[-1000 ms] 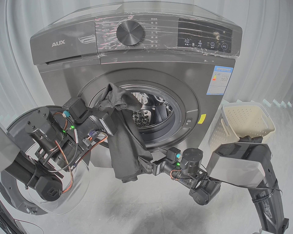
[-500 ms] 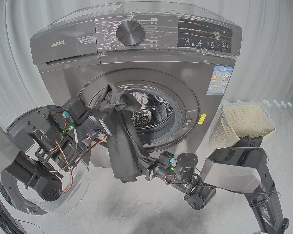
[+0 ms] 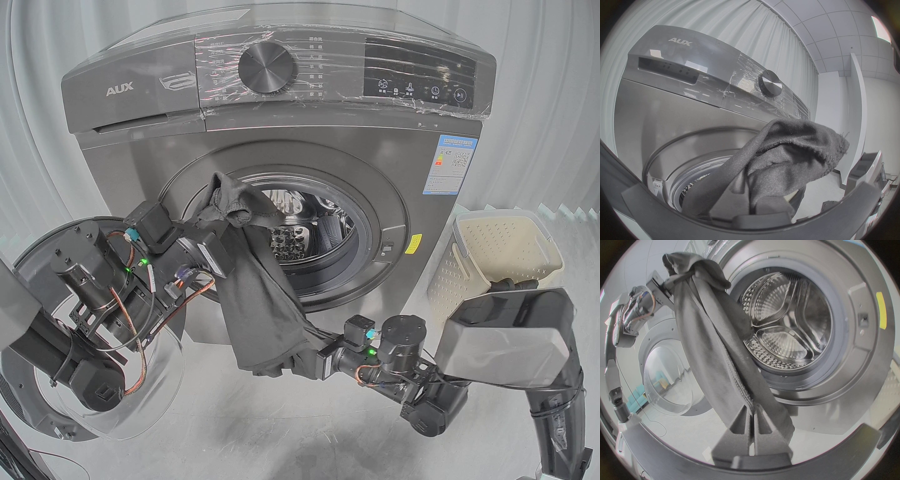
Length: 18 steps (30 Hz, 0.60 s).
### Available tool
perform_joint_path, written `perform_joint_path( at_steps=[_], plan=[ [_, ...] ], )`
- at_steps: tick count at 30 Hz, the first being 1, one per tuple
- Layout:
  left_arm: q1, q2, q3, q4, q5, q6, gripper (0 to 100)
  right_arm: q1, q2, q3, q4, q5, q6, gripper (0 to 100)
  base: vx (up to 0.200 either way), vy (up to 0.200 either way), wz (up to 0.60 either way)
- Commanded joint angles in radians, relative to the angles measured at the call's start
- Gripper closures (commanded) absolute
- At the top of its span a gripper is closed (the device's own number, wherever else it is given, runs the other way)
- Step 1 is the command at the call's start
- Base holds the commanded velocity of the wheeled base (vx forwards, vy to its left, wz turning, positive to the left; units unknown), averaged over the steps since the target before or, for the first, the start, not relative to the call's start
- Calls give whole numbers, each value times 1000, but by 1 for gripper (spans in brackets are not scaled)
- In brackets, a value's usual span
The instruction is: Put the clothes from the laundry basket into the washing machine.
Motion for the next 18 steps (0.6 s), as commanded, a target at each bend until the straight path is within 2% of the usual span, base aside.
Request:
perform_joint_path(
  at_steps=[1, 3, 10, 14, 18],
  plan=[
    [32, 0, 23, -1, 5, 1, 100, -12, -250, 191, -1, -42, -36, 100, 0, 0, 0],
    [40, 3, 35, -1, 9, 2, 100, -12, -346, 270, -1, -42, -39, 100, 0, 0, 0],
    [43, 14, 52, -1, 12, 4, 100, -9, -538, 442, 0, -38, -33, 100, 0, 0, 0],
    [43, 13, 63, -2, 12, 2, 100, -14, -589, 465, 0, -41, -28, 100, 0, 0, 0],
    [46, 3, 77, -1, 12, 2, 100, -69, -599, 433, -1, -53, -32, 100, 0, 0, 0]
  ],
)
